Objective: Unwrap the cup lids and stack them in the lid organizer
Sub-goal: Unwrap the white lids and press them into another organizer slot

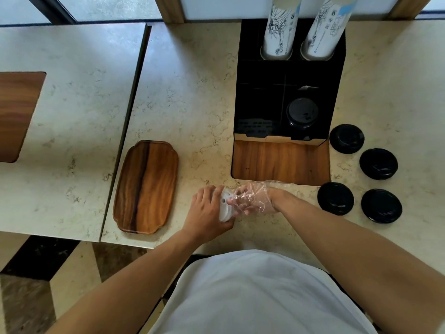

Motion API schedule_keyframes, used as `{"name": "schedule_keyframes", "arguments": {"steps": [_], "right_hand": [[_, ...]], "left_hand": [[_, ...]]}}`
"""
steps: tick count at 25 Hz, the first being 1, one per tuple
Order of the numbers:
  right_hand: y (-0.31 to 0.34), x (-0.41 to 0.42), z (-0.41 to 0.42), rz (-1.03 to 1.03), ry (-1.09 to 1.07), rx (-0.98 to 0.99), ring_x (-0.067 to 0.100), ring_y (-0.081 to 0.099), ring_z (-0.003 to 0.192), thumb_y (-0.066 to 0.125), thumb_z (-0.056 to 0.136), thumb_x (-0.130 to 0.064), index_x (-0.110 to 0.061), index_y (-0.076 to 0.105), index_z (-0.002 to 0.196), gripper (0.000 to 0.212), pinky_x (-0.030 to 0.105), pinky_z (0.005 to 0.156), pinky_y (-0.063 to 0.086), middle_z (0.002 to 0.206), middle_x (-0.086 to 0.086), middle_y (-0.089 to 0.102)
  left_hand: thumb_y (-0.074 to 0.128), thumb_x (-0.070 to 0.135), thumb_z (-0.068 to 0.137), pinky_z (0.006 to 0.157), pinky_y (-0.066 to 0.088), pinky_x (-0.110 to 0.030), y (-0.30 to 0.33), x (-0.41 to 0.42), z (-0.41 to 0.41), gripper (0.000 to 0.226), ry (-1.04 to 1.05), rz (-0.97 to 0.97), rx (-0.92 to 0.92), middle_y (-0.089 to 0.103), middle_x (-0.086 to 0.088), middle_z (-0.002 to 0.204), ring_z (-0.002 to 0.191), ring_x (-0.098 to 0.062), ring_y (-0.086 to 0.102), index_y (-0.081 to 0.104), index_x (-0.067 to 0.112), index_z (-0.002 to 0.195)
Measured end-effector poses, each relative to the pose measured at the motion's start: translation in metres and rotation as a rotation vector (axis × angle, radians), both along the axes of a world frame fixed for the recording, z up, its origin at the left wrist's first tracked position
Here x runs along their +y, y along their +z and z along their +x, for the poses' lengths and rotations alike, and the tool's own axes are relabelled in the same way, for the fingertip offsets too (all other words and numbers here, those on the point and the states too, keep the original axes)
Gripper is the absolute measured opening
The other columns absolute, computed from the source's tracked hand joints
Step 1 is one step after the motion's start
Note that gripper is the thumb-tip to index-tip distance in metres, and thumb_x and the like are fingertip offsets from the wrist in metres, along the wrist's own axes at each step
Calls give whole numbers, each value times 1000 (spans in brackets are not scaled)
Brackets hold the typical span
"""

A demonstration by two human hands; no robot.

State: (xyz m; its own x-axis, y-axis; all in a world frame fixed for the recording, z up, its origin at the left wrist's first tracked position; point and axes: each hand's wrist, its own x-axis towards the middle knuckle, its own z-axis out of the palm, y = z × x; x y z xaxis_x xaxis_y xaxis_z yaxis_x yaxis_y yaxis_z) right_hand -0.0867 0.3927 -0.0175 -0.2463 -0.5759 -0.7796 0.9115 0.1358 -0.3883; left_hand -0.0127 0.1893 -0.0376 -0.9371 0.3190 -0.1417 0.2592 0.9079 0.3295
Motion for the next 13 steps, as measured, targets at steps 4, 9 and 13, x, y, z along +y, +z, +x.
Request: {"name": "schedule_keyframes", "arguments": {"steps": [4,9,13], "right_hand": [[-7,-10,0,73,-80,2,16,59,44,49,101,3,-4,60,90,18,25,41,51,62,12,62],[-5,-9,3,105,96,266,24,59,67,82,80,-13,2,71,85,19,36,69,53,73,17,63],[-4,-1,-2,169,117,292,16,68,65,84,82,-18,6,71,111,40,27,63,58,83,12,70]], "left_hand": [[59,64,78,92,47,-50,1,2,-1,85,-4,-43,11,56,-21,127,112,-38,53,46,3,136],[67,65,75,94,48,-48,-1,-1,0,91,-13,-55,8,55,-19,129,114,-35,52,42,6,140],[69,71,69,92,50,-45,-4,-10,-2,106,0,-58,3,55,-16,126,109,-32,53,38,4,144]]}}
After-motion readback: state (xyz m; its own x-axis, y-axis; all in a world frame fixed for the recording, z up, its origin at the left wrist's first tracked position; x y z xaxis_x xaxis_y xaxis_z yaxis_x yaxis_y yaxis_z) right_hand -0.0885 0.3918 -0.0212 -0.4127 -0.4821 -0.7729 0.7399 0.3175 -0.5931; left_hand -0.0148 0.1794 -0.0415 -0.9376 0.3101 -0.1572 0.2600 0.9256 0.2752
